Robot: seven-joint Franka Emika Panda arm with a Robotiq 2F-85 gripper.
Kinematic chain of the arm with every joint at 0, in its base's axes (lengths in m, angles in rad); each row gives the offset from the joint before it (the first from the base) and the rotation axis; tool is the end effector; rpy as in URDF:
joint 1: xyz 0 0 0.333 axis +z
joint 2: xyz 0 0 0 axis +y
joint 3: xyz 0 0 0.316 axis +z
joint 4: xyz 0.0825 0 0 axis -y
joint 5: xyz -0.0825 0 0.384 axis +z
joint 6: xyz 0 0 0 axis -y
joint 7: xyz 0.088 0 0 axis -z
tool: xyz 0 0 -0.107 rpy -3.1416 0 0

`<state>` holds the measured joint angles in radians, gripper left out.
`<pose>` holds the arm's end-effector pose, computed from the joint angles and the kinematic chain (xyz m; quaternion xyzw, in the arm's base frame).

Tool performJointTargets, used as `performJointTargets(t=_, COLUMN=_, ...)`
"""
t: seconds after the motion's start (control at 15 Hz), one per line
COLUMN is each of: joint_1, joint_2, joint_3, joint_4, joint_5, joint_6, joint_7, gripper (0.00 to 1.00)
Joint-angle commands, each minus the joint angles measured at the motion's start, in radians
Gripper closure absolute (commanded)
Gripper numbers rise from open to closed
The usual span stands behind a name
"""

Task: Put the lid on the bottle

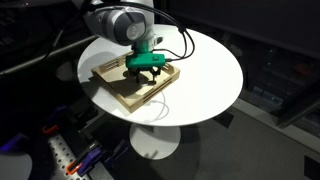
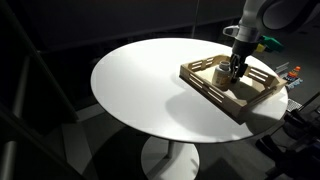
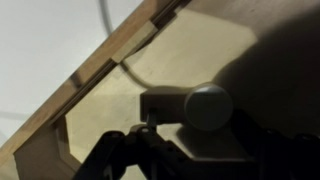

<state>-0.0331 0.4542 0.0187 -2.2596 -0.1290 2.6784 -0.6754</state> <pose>0.5311 -0.0032 0.1555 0.9253 0.3780 -0.0244 0.0164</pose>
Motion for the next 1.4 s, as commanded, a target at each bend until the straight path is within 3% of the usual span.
performJointTargets(t=0.0, joint_1=-0.013, joint_2=0.006, joint_3=0.006, joint_4=0.009, joint_5=-0.037, joint_6=0.013, joint_7=0.046, gripper=0.38)
performJointTargets(t=0.13, joint_1=-0.014, joint_2=0.002, joint_3=0.006, joint_4=0.007, joint_5=-0.036, joint_6=0.013, joint_7=0.050, gripper=0.42)
performJointTargets(t=0.2, joint_1=-0.013, joint_2=-0.001, joint_3=0.005, joint_4=0.006, joint_5=-0.037, joint_6=0.013, joint_7=0.052, gripper=0.51)
performJointTargets(t=0.33, joint_1=-0.014, joint_2=-0.005, joint_3=0.004, joint_4=0.004, joint_5=-0.037, joint_6=0.011, joint_7=0.059, gripper=0.53)
performJointTargets(t=0.4, joint_1=-0.013, joint_2=-0.007, joint_3=0.004, joint_4=0.003, joint_5=-0.037, joint_6=0.011, joint_7=0.064, gripper=0.60)
performJointTargets(t=0.87, joint_1=-0.002, joint_2=-0.045, joint_3=-0.015, joint_4=-0.006, joint_5=-0.068, joint_6=-0.018, joint_7=0.123, gripper=0.69)
performJointTargets(t=1.07, joint_1=-0.001, joint_2=-0.080, joint_3=-0.019, joint_4=-0.008, joint_5=-0.096, joint_6=-0.038, joint_7=0.159, gripper=0.65)
performJointTargets(t=1.33, joint_1=-0.001, joint_2=-0.145, joint_3=-0.013, joint_4=-0.005, joint_5=-0.107, joint_6=-0.088, joint_7=0.178, gripper=0.66)
